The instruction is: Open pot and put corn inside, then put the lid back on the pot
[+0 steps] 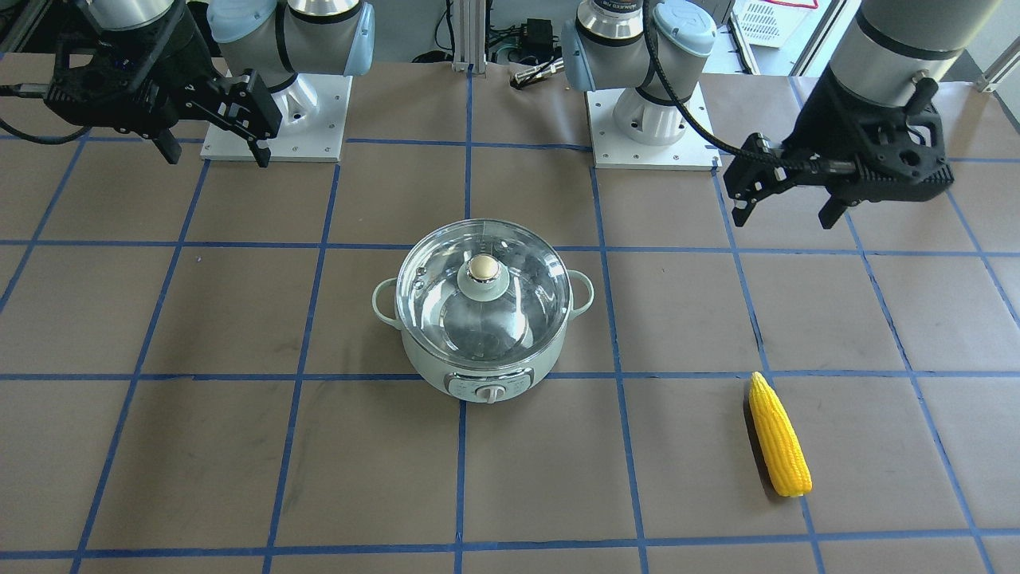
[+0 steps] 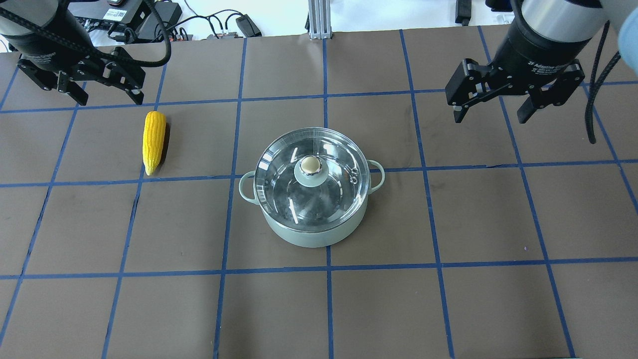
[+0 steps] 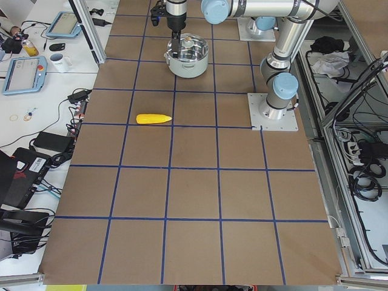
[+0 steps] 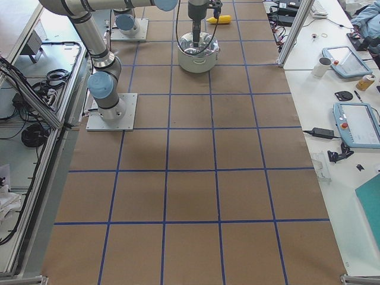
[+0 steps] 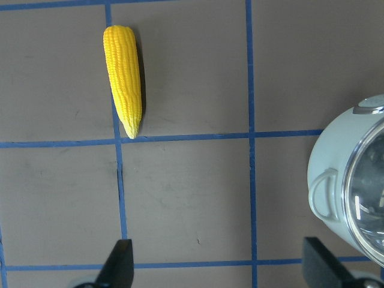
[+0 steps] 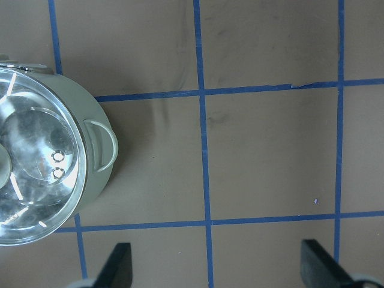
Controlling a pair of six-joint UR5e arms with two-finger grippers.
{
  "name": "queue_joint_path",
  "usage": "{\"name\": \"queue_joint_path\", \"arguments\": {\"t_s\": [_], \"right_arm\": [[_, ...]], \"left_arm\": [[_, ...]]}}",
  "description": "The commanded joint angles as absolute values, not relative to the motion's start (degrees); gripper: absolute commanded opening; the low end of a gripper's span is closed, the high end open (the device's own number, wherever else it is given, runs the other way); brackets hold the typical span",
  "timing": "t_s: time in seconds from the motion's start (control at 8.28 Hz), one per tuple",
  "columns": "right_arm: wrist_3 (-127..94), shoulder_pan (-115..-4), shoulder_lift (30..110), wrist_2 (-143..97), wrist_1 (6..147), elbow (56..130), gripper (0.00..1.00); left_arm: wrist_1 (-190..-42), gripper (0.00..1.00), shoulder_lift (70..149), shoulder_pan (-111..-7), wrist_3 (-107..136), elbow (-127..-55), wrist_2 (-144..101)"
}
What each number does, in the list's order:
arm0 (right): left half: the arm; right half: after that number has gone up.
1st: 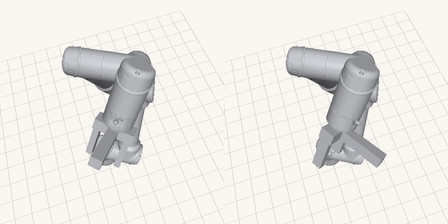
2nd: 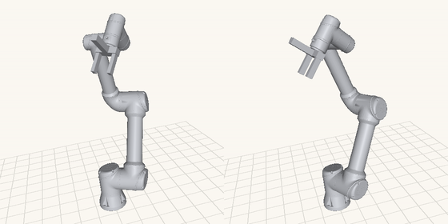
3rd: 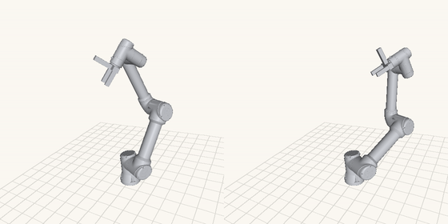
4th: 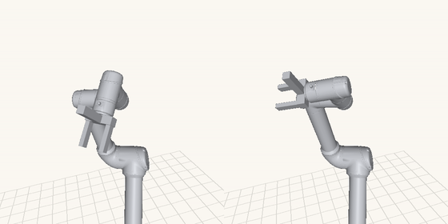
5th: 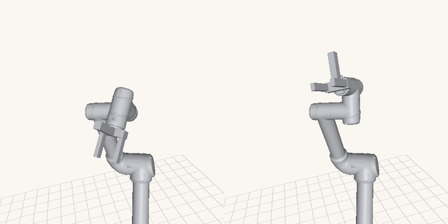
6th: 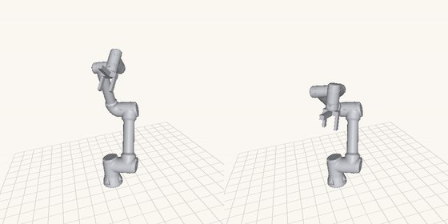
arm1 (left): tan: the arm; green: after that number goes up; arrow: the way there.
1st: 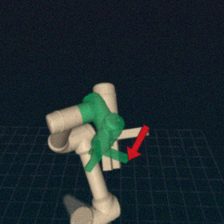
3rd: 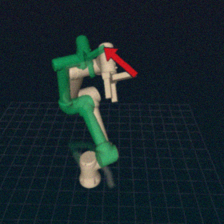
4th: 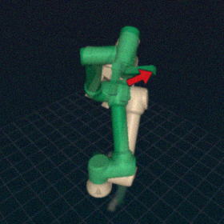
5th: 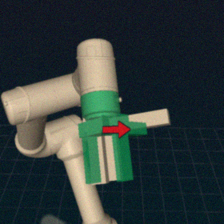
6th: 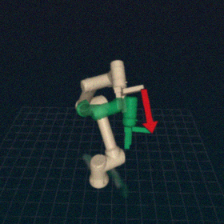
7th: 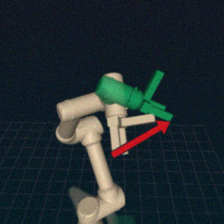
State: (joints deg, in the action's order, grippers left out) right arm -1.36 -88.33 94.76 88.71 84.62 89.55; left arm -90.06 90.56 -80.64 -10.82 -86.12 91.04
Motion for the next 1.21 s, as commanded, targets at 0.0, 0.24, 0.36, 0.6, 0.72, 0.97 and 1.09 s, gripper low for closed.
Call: {"name": "queue_joint_path", "arguments": {"t_s": [0.0,0.24,0.36,0.6,0.72,0.97,1.09], "right_arm": [[-3.24,-88.42,93.18,87.55,85.25,88.86,1.00],[-9.90,-91.38,88.80,84.13,89.52,88.59,1.00],[-14.37,-96.28,85.72,84.63,93.65,88.33,1.00],[-25.26,-104.46,79.31,84.81,98.76,85.53,1.00],[-30.27,-108.42,77.10,84.90,101.40,85.08,1.00],[-33.84,-113.18,74.28,88.82,103.88,85.17,1.00],[-33.84,-113.99,73.92,88.94,103.97,85.34,1.00]], "left_arm": [[-80.28,1.00,97.44,-73.07,-15.98,-86.66,90.71],[-74.20,1.00,103.07,-71.37,-16.27,-86.66,90.35],[-74.09,1.00,106.14,-71.37,-15.48,-86.66,90.26],[-68.33,1.00,112.82,-71.37,-12.39,-86.66,89.56],[-65.07,1.00,115.55,-71.37,-12.57,-86.75,89.47],[-60.93,1.00,120.12,-71.37,-12.57,-86.75,89.47],[-58.82,1.00,122.41,-71.37,-12.48,-86.75,89.56]]}}
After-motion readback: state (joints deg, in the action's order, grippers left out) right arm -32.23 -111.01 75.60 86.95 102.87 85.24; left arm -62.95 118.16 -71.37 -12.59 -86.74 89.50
